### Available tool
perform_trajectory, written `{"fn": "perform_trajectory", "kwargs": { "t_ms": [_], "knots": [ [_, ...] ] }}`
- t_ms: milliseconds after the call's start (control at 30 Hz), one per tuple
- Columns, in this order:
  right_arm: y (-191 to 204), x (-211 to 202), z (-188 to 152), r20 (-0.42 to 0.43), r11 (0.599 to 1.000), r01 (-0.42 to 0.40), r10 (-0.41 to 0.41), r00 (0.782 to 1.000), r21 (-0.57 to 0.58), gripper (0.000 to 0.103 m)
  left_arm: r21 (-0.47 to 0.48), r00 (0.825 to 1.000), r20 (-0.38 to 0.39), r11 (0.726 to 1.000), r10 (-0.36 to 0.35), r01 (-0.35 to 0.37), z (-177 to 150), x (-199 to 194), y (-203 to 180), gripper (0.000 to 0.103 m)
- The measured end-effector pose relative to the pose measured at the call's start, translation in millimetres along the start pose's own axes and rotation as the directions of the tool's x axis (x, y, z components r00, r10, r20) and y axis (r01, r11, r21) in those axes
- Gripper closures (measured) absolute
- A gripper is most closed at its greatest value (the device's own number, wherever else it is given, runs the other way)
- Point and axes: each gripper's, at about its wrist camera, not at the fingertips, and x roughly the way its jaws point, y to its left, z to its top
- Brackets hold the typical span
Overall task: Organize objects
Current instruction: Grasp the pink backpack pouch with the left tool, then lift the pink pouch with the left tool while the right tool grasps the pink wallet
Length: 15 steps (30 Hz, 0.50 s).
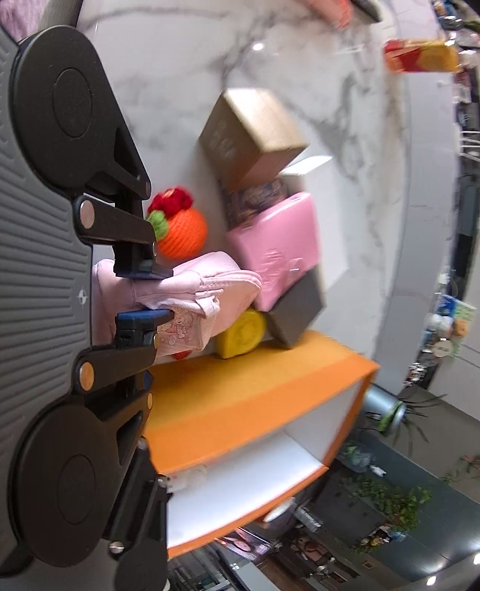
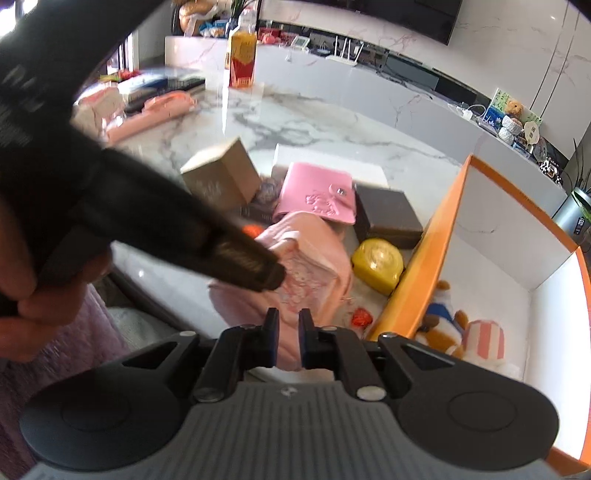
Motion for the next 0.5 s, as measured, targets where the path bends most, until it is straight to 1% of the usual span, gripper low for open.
{"fn": "perform_trajectory", "kwargs": {
  "t_ms": [33,133,200,300,367,433,500],
  "knots": [
    [-1,-4,3,0.016,1.0,0.007,-0.007,1.0,0.004,0.081,0.005,1.0,0.018,1.0,-0.003,0.003,2,-8,0,0.085],
    [-6,-13,12,0.061,0.999,0.014,-0.016,0.998,0.029,0.074,0.013,0.995,0.096,1.0,0.019,-0.02,11,-33,2,0.085],
    [-10,-15,19,0.075,0.998,0.02,-0.024,0.997,0.055,0.071,0.001,0.987,0.149,0.998,0.066,-0.067,19,-47,7,0.085],
    [-15,-4,34,0.069,0.997,0.033,-0.037,0.997,0.063,0.069,0.006,0.966,0.216,0.99,0.139,-0.144,33,-61,14,0.085],
    [-15,7,44,0.071,0.998,0.025,-0.03,0.997,0.059,0.068,0.006,0.956,0.237,0.984,0.174,-0.181,42,-65,18,0.084],
    [-13,20,53,0.063,0.998,0.019,-0.022,0.998,0.06,0.063,0.008,0.948,0.245,0.977,0.205,-0.214,48,-64,22,0.084],
    [-12,38,62,0.051,0.998,0.024,-0.026,0.998,0.051,0.063,0.01,0.939,0.249,0.969,0.236,-0.246,51,-62,24,0.084]
  ]
}}
